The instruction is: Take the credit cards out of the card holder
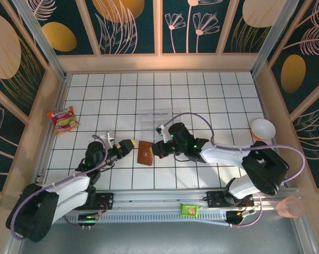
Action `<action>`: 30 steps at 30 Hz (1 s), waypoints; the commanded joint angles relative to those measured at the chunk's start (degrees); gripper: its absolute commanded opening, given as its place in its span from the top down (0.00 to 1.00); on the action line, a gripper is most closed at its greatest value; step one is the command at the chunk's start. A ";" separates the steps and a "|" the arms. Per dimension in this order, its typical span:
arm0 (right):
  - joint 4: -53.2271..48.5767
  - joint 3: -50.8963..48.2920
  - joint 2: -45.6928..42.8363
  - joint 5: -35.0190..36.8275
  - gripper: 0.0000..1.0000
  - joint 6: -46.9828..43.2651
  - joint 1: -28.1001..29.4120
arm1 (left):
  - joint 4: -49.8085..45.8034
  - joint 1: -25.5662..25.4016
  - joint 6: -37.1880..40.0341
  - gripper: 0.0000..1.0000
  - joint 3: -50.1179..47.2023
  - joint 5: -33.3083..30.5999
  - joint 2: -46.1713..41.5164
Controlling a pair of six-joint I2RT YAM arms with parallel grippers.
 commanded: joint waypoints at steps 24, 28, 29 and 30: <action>-2.47 -4.34 -17.44 -6.00 1.00 -2.05 -11.60 | 43.20 -15.18 0.82 0.47 5.64 11.21 19.88; -2.17 -3.04 -16.10 -6.69 1.00 -1.96 -12.46 | 34.82 -16.57 4.40 0.55 5.69 8.89 16.65; -2.18 -2.55 -15.51 -6.87 1.00 -2.11 -12.45 | 32.66 -16.68 5.33 0.58 5.84 8.14 15.69; -2.18 -2.18 -15.06 -6.96 1.00 -2.01 -12.46 | 30.78 -16.69 6.13 0.61 5.92 7.46 14.93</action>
